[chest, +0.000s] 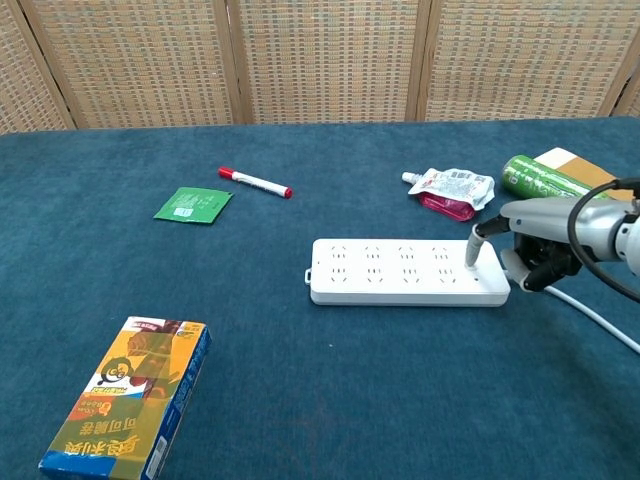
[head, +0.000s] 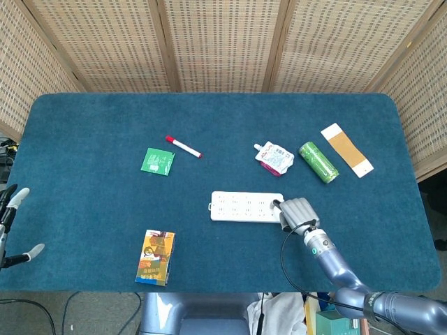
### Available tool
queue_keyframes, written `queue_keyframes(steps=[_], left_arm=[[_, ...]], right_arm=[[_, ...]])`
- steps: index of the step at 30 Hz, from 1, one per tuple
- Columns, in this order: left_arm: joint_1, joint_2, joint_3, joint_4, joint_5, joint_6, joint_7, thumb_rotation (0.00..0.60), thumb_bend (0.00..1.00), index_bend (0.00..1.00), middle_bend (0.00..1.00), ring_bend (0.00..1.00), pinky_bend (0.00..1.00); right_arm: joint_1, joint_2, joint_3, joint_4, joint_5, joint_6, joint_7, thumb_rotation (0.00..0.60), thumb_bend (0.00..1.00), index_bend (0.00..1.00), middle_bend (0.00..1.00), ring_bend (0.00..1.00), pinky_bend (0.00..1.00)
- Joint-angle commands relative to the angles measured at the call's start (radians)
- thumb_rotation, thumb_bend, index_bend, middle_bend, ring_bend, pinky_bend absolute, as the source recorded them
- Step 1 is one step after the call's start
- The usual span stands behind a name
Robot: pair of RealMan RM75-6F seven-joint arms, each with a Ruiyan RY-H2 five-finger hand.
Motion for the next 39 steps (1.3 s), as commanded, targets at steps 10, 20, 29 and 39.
queue_keyframes(steps=[10, 20, 29, 39], left_arm=[[0.000, -0.004, 0.000, 0.000, 0.004, 0.004, -0.001, 0.600, 0.00, 0.00, 0.00, 0.00, 0.00], [0.001, -0.007, 0.000, -0.002, 0.005, 0.008, 0.005, 0.600, 0.00, 0.00, 0.00, 0.00, 0.00], [0.003, -0.009, 0.003, 0.000, 0.008, 0.009, 0.011, 0.600, 0.00, 0.00, 0.00, 0.00, 0.00], [0.016, -0.016, 0.016, 0.007, 0.033, 0.029, 0.017, 0.600, 0.00, 0.00, 0.00, 0.00, 0.00]], right_arm=[[0.028, -0.014, -0.037, 0.014, 0.054, -0.012, -0.039, 0.600, 0.81, 0.28, 0.93, 0.93, 1.00], [0.030, -0.008, -0.031, 0.004, 0.024, 0.025, -0.009, 0.600, 0.81, 0.28, 0.93, 0.93, 1.00], [-0.057, 0.119, 0.057, -0.122, -0.290, 0.273, 0.192, 0.600, 0.81, 0.28, 0.93, 0.93, 1.00], [-0.288, 0.216, -0.077, -0.129, -0.517, 0.564, 0.259, 0.600, 0.01, 0.06, 0.14, 0.08, 0.22]])
